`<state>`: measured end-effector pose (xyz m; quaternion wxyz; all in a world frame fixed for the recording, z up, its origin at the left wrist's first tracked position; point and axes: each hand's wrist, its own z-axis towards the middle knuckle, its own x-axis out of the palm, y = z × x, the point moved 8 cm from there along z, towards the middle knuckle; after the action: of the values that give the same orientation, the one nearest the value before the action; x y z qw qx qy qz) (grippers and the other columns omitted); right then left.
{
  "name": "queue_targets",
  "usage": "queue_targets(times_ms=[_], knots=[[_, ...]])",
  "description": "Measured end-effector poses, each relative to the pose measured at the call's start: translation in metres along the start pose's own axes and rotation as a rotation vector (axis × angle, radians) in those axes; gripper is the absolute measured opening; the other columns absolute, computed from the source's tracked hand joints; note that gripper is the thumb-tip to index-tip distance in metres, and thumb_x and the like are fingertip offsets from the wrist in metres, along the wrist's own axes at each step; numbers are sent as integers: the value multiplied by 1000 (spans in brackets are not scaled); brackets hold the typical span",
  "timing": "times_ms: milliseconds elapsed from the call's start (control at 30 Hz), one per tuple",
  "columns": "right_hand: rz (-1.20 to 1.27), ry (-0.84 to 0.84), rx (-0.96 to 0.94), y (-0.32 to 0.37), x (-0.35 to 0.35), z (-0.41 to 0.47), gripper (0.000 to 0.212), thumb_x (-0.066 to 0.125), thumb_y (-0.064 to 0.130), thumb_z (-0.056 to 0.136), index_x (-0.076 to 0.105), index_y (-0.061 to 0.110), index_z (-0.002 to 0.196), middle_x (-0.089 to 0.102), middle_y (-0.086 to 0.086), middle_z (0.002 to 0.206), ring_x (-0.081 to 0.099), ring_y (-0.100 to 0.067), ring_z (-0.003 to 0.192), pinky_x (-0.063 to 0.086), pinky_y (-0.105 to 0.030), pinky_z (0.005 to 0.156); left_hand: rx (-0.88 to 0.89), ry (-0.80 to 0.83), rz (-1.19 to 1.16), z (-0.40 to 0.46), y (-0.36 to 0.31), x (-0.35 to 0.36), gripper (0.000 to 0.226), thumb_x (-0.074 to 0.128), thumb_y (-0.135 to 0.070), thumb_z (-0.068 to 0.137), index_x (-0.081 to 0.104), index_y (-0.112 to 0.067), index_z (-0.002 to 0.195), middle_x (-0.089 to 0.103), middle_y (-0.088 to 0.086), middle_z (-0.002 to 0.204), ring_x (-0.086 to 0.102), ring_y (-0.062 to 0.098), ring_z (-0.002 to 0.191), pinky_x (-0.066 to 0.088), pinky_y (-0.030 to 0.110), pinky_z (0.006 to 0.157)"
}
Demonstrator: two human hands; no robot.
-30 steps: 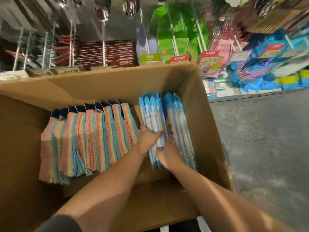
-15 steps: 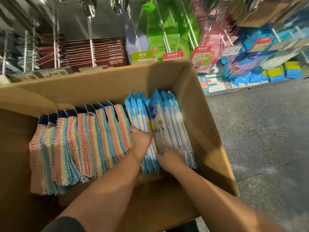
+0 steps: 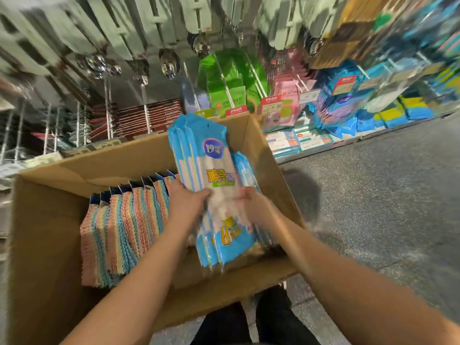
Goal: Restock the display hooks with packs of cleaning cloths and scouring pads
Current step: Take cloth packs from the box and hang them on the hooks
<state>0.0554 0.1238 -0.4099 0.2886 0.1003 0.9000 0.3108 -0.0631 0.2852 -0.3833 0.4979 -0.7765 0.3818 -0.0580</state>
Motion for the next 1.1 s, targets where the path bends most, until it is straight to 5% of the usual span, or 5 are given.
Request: queue_targets(times_ms=[167,433,600,900,1100], knots=[[309,-178,-194,20,-101,-15,42,59,15,99,48,-1,136,54,-14,130,53,-22,116,39,-7,87,131,63,-42,-52,-93,4,45,74,-10,82,41,-19,112,58,6,69,48,14,37,38,25,38],[836,-112,-317,-27,-296,-81,69,69,52,84,47,21,142,68,2,127,66,-15,113,50,-38,98,306,340,-162,-143,-230,160,42,71,-4,72,49,-22,103,64,6,77,57,22,56,47,30,54],[1043,-50,-331,-109,-429,-140,48,61,52,81,68,25,120,75,-5,107,73,-22,94,57,-40,85,366,520,-138,-209,-285,317,57,70,-16,55,52,-23,108,66,17,97,63,28,76,51,43,70],[1130,-439,-423,-275,-668,-237,46,66,40,83,66,18,122,75,-9,107,74,-23,90,61,-38,74,388,897,-117,-322,-372,587,40,68,-42,89,50,-19,116,64,-3,88,60,9,66,45,29,64],[1124,-539,-503,-327,-768,-257,61,66,40,83,57,14,137,67,-15,127,64,-34,115,56,-48,91,439,1002,-182,-351,-436,704,80,81,-48,72,44,-19,136,74,0,112,70,17,92,53,38,87]])
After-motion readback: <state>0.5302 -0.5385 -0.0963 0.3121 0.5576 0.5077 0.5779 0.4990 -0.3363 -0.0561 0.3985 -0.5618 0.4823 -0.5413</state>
